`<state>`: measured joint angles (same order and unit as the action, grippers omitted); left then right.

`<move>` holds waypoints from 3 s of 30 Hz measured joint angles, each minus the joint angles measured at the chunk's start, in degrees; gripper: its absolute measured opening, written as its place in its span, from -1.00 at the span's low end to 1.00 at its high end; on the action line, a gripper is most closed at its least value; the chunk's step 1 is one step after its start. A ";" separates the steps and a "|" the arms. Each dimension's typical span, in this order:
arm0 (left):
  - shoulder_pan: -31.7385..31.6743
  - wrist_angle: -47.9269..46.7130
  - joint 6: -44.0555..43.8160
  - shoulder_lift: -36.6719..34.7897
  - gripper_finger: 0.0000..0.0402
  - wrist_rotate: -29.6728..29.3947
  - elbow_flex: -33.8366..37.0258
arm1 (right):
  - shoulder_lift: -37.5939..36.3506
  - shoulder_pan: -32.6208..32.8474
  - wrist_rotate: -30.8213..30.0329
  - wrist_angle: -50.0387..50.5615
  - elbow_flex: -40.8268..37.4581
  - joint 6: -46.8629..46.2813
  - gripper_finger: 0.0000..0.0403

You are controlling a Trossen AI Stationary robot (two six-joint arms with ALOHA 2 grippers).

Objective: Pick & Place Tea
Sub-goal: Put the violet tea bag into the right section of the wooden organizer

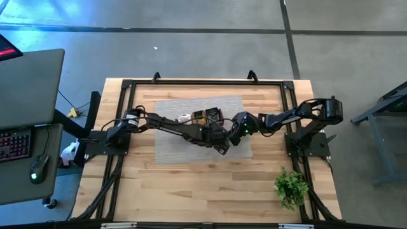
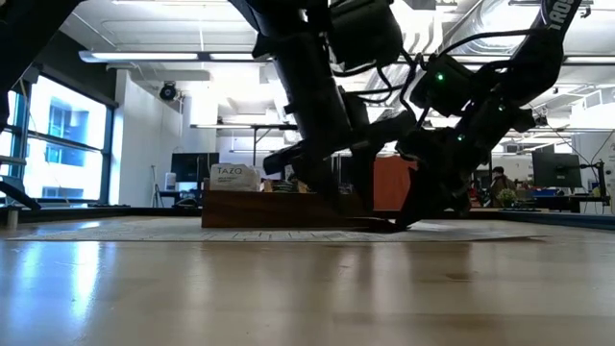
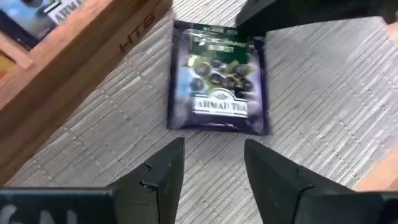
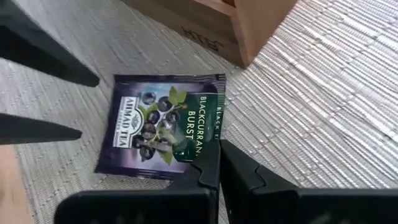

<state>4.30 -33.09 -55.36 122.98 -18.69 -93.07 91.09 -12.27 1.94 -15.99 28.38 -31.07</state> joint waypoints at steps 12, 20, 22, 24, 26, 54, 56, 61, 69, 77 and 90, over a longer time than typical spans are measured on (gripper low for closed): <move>-0.22 0.77 15.95 -0.04 -0.18 1.61 -0.01 | 0.00 0.04 -0.45 0.76 0.00 1.60 -0.99; -0.24 0.14 22.64 -0.04 -0.18 1.56 -0.01 | -0.04 0.04 -0.94 1.64 0.02 3.04 -1.00; -0.60 0.16 21.76 -0.04 -0.18 1.38 -0.01 | -0.07 0.07 -1.85 2.30 0.02 3.06 -1.00; -0.78 0.12 18.61 -0.04 -0.18 2.07 -0.01 | -0.07 0.07 -2.25 2.89 0.05 3.05 -1.00; -1.07 0.13 14.46 -0.04 -0.18 3.01 -0.01 | -0.07 0.07 -2.48 3.10 0.04 3.17 -1.00; -5.22 0.01 1.50 -0.04 -0.18 14.29 0.03 | 1.66 -0.22 -4.11 2.91 -0.07 4.11 -1.00; -5.17 0.14 1.57 -0.04 -0.18 15.52 0.03 | 1.68 -0.22 -3.87 2.87 -0.09 4.31 -1.00; -5.04 0.49 2.90 -0.07 -0.18 14.83 0.03 | 1.71 -0.31 -3.32 2.76 -0.11 4.29 -1.00; -5.49 1.49 5.48 -0.11 -0.19 18.90 0.03 | 1.76 -0.45 -2.07 4.04 -0.09 7.07 -1.00; -5.86 -8.41 11.51 -3.06 -0.38 13.67 -0.08 | 1.81 -0.46 -0.88 3.64 -0.12 9.09 -1.00; -11.73 -14.36 15.35 -6.69 -0.42 11.55 0.06 | 1.81 -0.42 -0.18 3.48 -0.17 9.51 -1.00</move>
<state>-7.43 -47.45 -40.02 116.29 -7.14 -93.01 92.90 -12.69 1.76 -12.51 28.21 -21.56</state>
